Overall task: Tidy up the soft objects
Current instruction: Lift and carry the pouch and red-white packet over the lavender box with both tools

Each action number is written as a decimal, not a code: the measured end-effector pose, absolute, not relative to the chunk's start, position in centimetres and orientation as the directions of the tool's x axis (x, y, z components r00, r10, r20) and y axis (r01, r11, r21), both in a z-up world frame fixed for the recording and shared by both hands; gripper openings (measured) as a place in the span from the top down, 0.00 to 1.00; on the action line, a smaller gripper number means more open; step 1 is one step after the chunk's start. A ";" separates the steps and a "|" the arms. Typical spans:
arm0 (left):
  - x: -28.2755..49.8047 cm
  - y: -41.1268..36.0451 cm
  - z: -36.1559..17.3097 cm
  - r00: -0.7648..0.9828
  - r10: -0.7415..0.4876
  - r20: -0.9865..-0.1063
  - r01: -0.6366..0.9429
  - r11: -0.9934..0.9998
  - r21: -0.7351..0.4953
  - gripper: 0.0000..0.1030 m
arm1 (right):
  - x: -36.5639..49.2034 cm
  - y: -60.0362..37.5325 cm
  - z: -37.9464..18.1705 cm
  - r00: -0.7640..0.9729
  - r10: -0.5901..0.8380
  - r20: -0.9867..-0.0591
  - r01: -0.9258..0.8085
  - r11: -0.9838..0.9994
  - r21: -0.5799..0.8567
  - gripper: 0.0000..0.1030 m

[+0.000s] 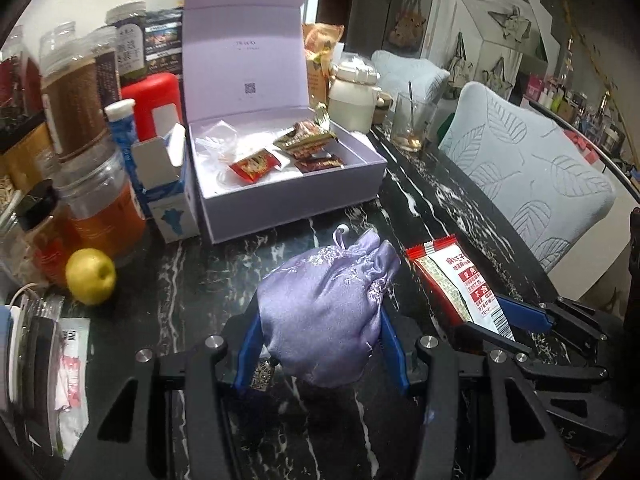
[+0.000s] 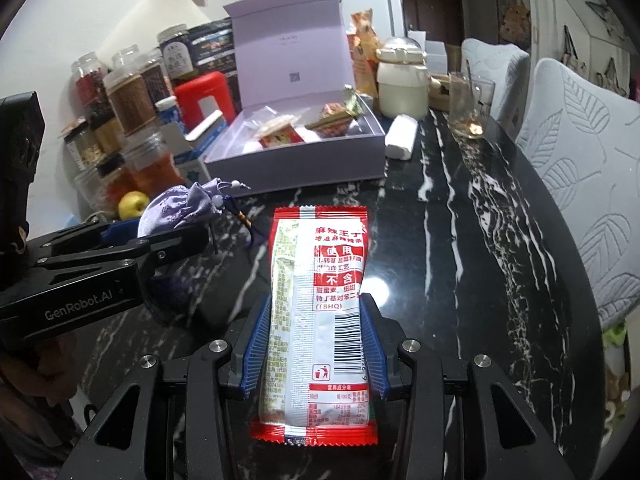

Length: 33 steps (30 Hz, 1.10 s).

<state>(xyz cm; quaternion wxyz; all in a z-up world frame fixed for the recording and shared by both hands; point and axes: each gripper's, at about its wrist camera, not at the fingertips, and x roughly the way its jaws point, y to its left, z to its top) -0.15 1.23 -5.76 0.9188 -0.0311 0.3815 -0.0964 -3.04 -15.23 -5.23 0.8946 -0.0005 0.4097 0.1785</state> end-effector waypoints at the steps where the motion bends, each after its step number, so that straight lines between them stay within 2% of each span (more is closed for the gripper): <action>1: -0.3 1.4 -5.5 0.696 -0.201 -0.689 0.153 0.979 -0.132 0.50 | -3.2 -15.1 -4.9 0.605 0.322 -0.728 -0.324 0.935 0.145 0.58; 17: -0.1 3.5 0.1 0.796 -0.183 -0.577 0.136 0.983 -0.125 0.50 | -2.6 -13.6 0.1 0.670 0.372 -0.643 -0.377 0.916 0.138 0.58; 33: 4.2 3.6 7.1 0.884 -0.177 -0.432 0.156 0.984 -0.083 0.50 | 2.0 -14.0 6.2 0.738 0.427 -0.522 -0.423 0.896 0.135 0.58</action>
